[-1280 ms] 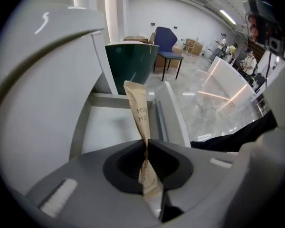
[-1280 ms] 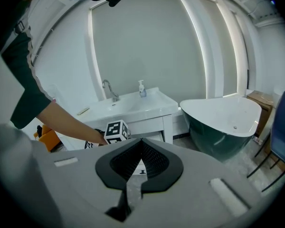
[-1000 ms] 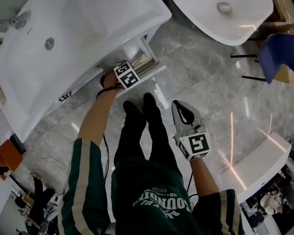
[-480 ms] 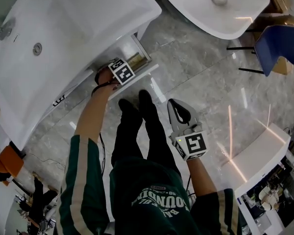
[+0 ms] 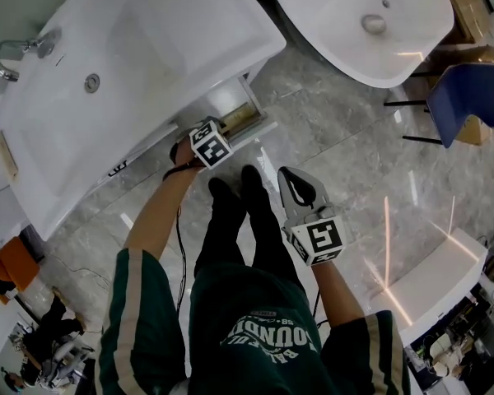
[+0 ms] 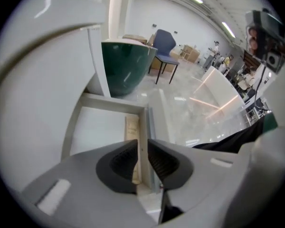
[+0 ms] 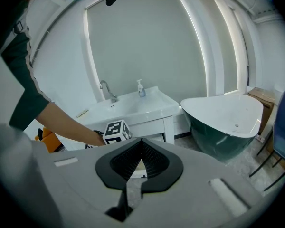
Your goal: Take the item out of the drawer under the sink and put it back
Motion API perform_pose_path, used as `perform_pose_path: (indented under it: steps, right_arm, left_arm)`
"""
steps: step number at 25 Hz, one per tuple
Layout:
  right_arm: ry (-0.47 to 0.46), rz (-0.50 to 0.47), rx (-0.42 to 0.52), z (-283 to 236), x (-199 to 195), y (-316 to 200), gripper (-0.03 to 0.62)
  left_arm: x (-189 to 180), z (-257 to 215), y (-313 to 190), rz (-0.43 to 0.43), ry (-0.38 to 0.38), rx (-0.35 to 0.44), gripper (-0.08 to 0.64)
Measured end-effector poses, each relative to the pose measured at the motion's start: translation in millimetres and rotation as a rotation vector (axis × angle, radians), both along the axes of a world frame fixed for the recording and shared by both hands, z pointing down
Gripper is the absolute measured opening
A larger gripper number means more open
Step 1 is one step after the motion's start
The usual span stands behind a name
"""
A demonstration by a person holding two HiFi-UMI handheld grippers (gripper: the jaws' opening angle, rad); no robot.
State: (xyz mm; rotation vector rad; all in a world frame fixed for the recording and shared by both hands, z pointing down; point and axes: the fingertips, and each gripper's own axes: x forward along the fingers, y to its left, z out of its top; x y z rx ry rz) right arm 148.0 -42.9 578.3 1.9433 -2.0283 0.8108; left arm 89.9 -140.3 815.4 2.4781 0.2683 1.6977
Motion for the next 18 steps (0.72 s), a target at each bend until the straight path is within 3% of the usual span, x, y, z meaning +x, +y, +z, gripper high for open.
perform_pose_path:
  steps: [9,18]
  right_arm:
    - [0.007,-0.132,0.09,-70,-42,-36,0.002]
    - [0.034,-0.326,0.263,-168,-107,-100,0.002]
  left_arm:
    - [-66,-153,19,-0.25,0.183,0.038,0.051]
    - [-157,-307,-36,-0.647,0.447,0.226,0.049]
